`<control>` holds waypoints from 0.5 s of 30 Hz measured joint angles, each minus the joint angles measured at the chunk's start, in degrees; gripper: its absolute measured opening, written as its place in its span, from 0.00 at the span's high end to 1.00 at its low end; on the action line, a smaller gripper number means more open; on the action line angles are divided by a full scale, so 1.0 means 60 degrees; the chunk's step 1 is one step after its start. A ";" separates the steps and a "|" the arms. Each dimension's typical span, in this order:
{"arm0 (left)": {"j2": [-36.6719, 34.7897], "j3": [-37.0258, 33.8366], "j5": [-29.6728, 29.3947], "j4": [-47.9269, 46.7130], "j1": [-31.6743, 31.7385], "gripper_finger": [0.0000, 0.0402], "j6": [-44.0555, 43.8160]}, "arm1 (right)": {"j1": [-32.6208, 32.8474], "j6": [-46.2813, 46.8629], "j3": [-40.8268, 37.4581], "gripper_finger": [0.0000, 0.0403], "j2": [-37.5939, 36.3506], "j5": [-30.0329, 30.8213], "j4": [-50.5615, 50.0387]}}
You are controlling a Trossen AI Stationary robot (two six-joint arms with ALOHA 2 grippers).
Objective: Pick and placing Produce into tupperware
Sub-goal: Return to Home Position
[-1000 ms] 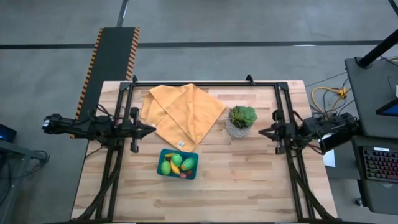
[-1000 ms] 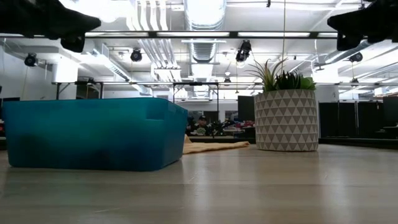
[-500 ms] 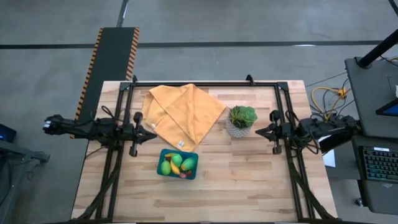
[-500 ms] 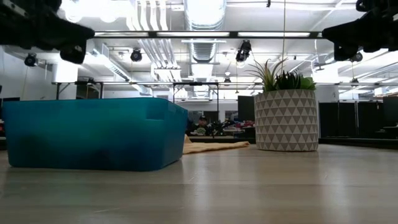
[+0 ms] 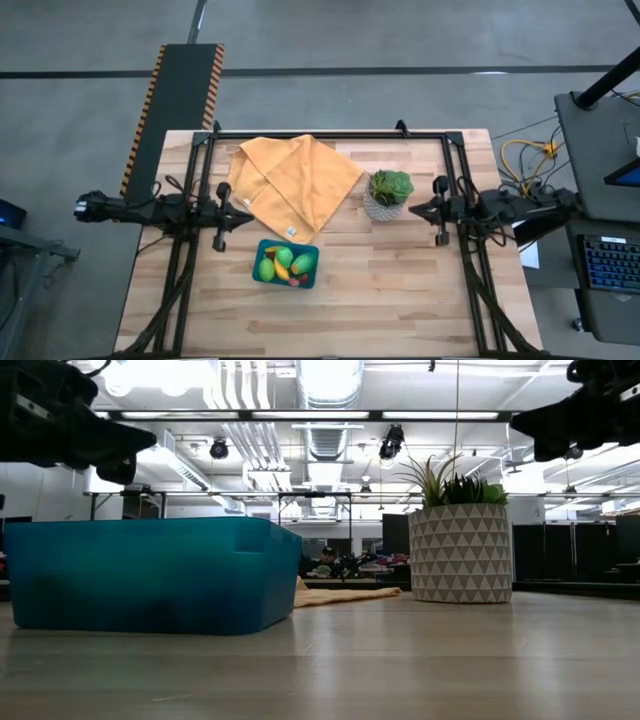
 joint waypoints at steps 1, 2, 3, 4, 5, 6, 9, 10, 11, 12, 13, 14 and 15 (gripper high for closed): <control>-0.0030 -0.0014 0.0010 -0.0023 0.0112 1.00 0.0037 | -0.0087 -0.0029 -0.0004 0.98 0.0073 -0.0077 0.0023; -0.0048 -0.0008 0.0065 0.0014 0.0230 1.00 0.0109 | -0.0186 -0.0033 -0.0011 0.98 0.0148 -0.0148 0.0096; -0.0049 0.0002 0.0162 0.0030 0.0346 1.00 0.0158 | -0.0294 -0.0039 -0.0015 0.98 0.0222 -0.0271 0.0192; -0.0030 0.0004 0.0311 0.0023 0.0467 1.00 0.0175 | -0.0414 -0.0057 -0.0018 0.98 0.0284 -0.0403 0.0206; -0.0006 0.0004 0.0393 -0.0019 0.0588 1.00 0.0177 | -0.0559 -0.0054 -0.0029 0.98 0.0351 -0.0446 0.0206; 0.0019 0.0003 0.0492 -0.0118 0.0704 1.00 0.0175 | -0.0715 0.0009 -0.0046 0.98 0.0429 -0.0535 0.0206; 0.0128 0.0001 0.0721 -0.0161 0.1069 1.00 0.0174 | -0.1236 0.0077 -0.0179 0.98 0.0606 -0.1188 0.0415; 0.0124 0.0005 0.0912 -0.0140 0.1157 1.00 0.0175 | -0.1412 0.0103 -0.0215 0.98 0.0641 -0.1508 0.0600; 0.0094 0.0023 0.1073 -0.0137 0.1207 1.00 0.0172 | -0.1565 0.0127 -0.0228 0.98 0.0645 -0.1852 0.0706; 0.0047 0.0026 0.1134 -0.0141 0.1236 1.00 0.0182 | -0.1707 0.0143 -0.0227 0.98 0.0599 -0.2072 0.0701; -0.0012 0.0026 0.1152 -0.0148 0.1242 1.00 0.0183 | -0.1813 0.0192 -0.0231 0.98 0.0538 -0.2169 0.0653; -0.0088 0.0026 0.1152 -0.0170 0.1252 1.00 0.0183 | -0.1910 0.0267 -0.0238 0.98 0.0471 -0.2271 0.0537; -0.0154 0.0026 0.1152 -0.0231 0.1254 1.00 0.0183 | -0.1975 0.0336 -0.0248 0.98 0.0387 -0.2312 0.0367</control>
